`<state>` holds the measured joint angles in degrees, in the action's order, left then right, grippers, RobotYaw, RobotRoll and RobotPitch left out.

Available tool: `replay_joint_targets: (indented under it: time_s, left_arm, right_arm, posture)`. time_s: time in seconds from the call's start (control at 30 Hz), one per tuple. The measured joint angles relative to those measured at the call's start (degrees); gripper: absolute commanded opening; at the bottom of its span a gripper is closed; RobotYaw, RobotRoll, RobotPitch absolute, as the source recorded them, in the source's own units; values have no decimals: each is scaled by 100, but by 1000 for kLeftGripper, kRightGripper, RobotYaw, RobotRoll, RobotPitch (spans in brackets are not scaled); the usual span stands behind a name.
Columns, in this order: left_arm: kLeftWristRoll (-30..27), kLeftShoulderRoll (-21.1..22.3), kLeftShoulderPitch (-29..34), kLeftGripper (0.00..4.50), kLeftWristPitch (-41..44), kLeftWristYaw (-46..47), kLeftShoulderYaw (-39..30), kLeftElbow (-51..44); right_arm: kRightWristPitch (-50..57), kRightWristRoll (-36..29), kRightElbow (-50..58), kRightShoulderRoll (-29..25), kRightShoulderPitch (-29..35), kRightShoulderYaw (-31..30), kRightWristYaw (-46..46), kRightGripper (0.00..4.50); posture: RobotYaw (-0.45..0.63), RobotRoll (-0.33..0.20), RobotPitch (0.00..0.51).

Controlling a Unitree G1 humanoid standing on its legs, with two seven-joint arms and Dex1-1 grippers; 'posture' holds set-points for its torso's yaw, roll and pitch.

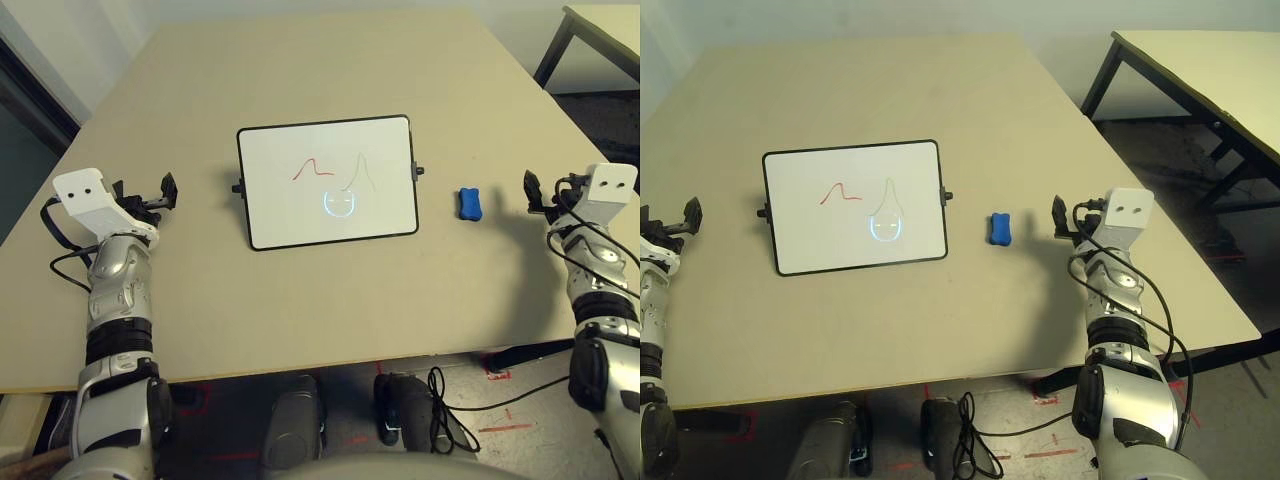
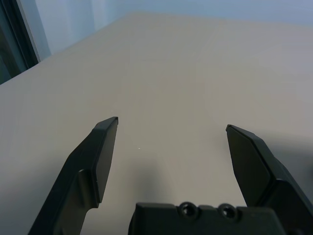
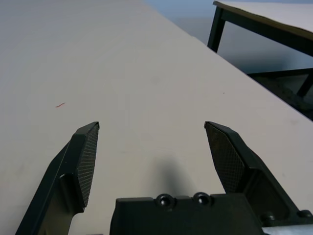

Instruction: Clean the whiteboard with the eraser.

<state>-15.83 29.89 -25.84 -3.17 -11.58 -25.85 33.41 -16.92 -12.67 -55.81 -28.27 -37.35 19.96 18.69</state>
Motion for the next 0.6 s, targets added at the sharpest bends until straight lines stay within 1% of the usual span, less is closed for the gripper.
replay_joint_targets:
  time_s: [0.2, 0.3, 0.37, 0.4, 0.47, 0.53, 0.6]
  left_arm:
    - [-19, 0, 58, 4500, 73, 5, -6, -163]
    - [-44, 20, 42, 4500, 121, 4, -14, -296]
    - [-89, 109, -52, 4500, 210, -18, -15, -369]
    - [-139, 186, -161, 4500, 315, -94, -14, -442]
    - [-295, 475, -493, 4500, 639, -395, 11, -676]
    - [-514, 900, -856, 4500, 1191, -987, 203, -1050]
    - [-690, 1225, -1221, 4500, 1693, -1544, 432, -1394]
  right_arm:
    - [139, -18, 177, -14, -1, -2, 8, 4463]
    - [302, -30, 391, -36, -1, -2, 10, 4463]
    - [490, -41, 662, -57, 21, -4, 29, 4463]
    - [694, -48, 939, -69, 64, -21, 46, 4463]
    - [1280, -73, 1667, -67, 204, -118, 74, 4463]
    - [2225, -173, 2663, 36, 429, -210, -31, 4463]
    - [3221, -280, 3506, 170, 551, -362, -196, 4463]
  posture:
    - [43, 0, 166]
    - [23, 0, 167]
    - [10, 0, 170]
    - [10, 0, 170]
    - [13, 0, 173]
    - [22, 0, 175]
    - [20, 0, 174]
